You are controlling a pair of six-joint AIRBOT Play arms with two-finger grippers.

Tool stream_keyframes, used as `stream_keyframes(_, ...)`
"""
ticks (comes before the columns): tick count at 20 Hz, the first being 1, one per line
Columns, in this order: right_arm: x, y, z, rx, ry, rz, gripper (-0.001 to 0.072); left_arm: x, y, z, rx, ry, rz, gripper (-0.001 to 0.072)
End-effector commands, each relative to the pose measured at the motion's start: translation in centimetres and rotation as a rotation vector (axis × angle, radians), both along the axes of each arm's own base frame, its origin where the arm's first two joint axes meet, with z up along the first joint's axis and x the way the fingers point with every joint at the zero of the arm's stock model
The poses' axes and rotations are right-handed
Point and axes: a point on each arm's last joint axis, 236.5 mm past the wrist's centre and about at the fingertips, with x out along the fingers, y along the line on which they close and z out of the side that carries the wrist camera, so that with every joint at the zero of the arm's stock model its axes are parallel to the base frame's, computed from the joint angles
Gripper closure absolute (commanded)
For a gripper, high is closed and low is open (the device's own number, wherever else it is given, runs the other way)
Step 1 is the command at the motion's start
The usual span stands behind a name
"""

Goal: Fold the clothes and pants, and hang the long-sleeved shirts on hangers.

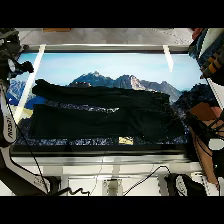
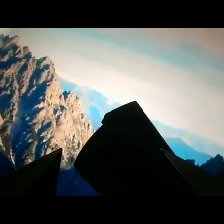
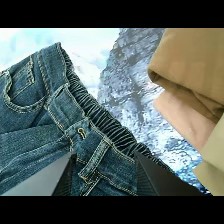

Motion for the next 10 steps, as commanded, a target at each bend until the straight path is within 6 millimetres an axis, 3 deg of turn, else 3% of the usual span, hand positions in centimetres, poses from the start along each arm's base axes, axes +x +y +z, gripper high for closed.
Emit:
stream_keyframes(1,0.0,0.0,-0.1,0.000,0.002,0.001,0.0296,-3.9,1.1,-2.3,-0.051,0.169,0.064,0.0019)
stream_keyframes(3,0.0,0.0,-0.1,-0.005,0.004,0.003,0.0296,-8.7,2.5,-5.0,-0.129,0.354,0.142,0.0088)
stream_keyframes(4,-0.1,0.0,-0.1,-0.009,0.005,0.004,0.0296,-10.5,2.6,-6.2,-0.193,0.417,0.150,0.0197)
stream_keyframes(5,-0.1,-0.1,-0.1,-0.012,0.007,0.005,0.0295,-11.6,2.0,-7.4,-0.285,0.450,0.138,0.0213)
stream_keyframes(8,-0.1,-0.1,-0.1,-0.013,0.007,0.005,0.0296,-11.0,0.3,-9.4,-0.503,0.383,0.094,0.0210)
stream_keyframes(10,0.0,-0.1,0.0,-0.014,0.004,0.003,0.0296,-9.0,0.2,-9.7,-0.543,0.278,0.098,0.0114)
